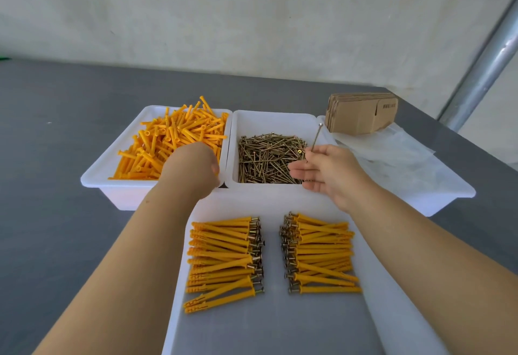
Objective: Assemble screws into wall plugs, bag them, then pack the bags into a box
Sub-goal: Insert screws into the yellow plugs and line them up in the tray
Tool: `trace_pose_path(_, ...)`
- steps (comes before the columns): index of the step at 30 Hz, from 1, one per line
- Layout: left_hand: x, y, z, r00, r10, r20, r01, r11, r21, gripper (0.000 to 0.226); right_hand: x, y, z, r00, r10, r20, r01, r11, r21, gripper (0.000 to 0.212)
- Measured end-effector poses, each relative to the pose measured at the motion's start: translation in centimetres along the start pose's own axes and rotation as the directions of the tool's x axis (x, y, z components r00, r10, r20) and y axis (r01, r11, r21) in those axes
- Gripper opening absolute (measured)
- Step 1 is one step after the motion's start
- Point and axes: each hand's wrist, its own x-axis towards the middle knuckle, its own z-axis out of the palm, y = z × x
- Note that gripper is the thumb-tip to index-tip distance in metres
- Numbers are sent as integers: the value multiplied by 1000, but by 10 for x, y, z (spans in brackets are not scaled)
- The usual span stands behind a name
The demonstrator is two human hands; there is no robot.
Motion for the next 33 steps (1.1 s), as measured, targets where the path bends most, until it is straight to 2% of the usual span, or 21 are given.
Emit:
trace_pose_path(2,2,5,-6,995,-55,78,54,998,20,36,-2,5,0,1000,-8,-15,9,999,41,10)
trace_pose_path(4,-1,8,-4,996,-70,46,69,997,24,35,-3,8,0,998,-39,-55,43,997,68,9)
trace_pose_path(5,-3,8,-2,998,-35,-51,35,999,-14,31,-3,10,0,995,-65,-77,69,996,58,7)
trace_pose_path(6,-6,8,3,975,31,-220,-50,995,-83,25,-4,11,-1,991,-98,-94,101,994,32,7)
trace_pose_path(7,-9,9,8,902,107,-418,-186,971,-152,21,-5,14,-1,986,-131,-103,132,991,4,9)
trace_pose_path(8,-14,12,12,800,159,-579,-332,921,-206,19,-7,16,-1,981,-164,-106,163,987,-18,11)
trace_pose_path(9,-17,18,14,729,178,-661,-445,856,-261,18,-9,18,0,975,-195,-105,193,981,-31,15)
trace_pose_path(10,-19,26,16,715,191,-673,-523,785,-332,18,-12,19,1,968,-228,-104,225,974,-41,25)
trace_pose_path(13,-24,47,26,797,306,-521,-584,609,-536,19,-17,20,0,951,-298,-85,298,954,-20,79)
trace_pose_path(15,-26,54,34,842,373,-391,-540,579,-610,23,-19,18,-2,937,-344,-66,344,939,-8,96)
trace_pose_path(18,-24,57,40,885,410,-219,-436,568,-698,27,-21,16,-2,907,-419,-36,417,907,-58,80)
trace_pose_path(21,-23,55,42,892,435,-121,-379,575,-726,28,-21,18,1,882,-470,-46,466,881,-78,64)
trace_pose_path(24,-24,54,43,887,449,-104,-376,574,-728,27,-19,20,3,853,-517,-75,511,856,-82,62)
trace_pose_path(26,-24,54,41,889,444,-115,-377,565,-734,27,-18,21,5,841,-540,-45,534,840,-95,61)
trace_pose_path(30,-25,53,38,893,431,-131,-371,539,-756,28,-22,22,10,805,-584,102,591,780,-206,31)
trace_pose_path(33,-26,50,33,910,389,-141,-345,525,-778,29,-25,22,11,767,-623,152,637,713,-293,26)
